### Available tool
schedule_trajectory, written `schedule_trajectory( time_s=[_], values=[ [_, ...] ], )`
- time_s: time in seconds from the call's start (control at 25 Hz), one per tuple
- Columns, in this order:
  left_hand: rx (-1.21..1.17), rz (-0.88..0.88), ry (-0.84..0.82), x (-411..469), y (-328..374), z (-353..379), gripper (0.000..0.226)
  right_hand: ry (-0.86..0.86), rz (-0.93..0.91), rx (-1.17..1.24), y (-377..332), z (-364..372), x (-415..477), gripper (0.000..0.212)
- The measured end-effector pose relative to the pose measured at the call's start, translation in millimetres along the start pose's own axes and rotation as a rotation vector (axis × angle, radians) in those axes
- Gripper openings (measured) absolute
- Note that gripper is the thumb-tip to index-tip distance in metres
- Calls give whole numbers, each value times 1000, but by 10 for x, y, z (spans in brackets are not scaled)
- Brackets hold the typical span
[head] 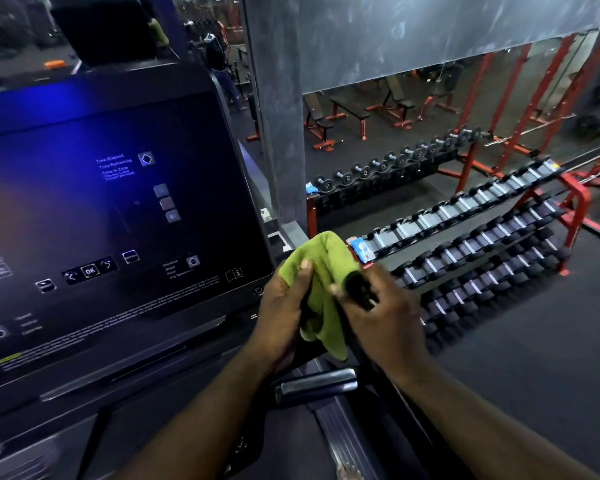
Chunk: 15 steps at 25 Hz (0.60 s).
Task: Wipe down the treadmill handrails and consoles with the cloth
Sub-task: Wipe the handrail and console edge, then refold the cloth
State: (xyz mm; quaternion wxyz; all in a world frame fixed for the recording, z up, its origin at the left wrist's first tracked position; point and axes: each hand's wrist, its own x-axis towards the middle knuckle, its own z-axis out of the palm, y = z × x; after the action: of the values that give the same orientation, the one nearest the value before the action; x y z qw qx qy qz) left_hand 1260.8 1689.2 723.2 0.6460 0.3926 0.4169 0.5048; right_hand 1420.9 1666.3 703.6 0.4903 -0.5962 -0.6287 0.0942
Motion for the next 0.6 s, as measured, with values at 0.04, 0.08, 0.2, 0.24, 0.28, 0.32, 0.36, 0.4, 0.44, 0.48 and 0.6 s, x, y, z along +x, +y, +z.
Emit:
schedule_trajectory(
  time_s=[0.04, 0.08, 0.2, 0.24, 0.28, 0.32, 0.36, 0.4, 0.44, 0.48, 0.6],
  values=[
    [17, 12, -5, -13, 39, 39, 47, -58, -104, 3, -77, 70, -113, 26],
    [53, 18, 6, -22, 55, 46, 59, -150, -142, 67, -127, 122, -194, 33],
    [182, 42, 113, -14, -27, -124, 72, -297, -215, 153, 14, 173, -281, 45],
    [151, 32, 150, -30, -65, -165, 65, -292, -254, 96, 81, 168, -292, 56],
    [66, -17, 180, -38, -107, -180, 56, -311, -282, 25, 128, 178, -304, 74],
    [-42, -107, 188, -44, -138, -163, 50, -360, -287, -30, 172, 212, -327, 90],
    [-118, -202, 180, -37, -153, -138, 45, -417, -259, -60, 183, 247, -333, 102],
    [-109, -286, 172, -8, -161, -134, 41, -471, -213, -69, 228, 302, -339, 107],
    [-15, -349, 166, 35, -176, -171, 37, -507, -171, -77, 286, 344, -321, 107],
    [137, -373, 157, 70, -187, -255, 38, -518, -140, -95, 381, 374, -265, 105],
    [853, -181, 104, 89, -326, -771, 60, -483, -16, -193, 674, 448, 66, 96]
  ],
)
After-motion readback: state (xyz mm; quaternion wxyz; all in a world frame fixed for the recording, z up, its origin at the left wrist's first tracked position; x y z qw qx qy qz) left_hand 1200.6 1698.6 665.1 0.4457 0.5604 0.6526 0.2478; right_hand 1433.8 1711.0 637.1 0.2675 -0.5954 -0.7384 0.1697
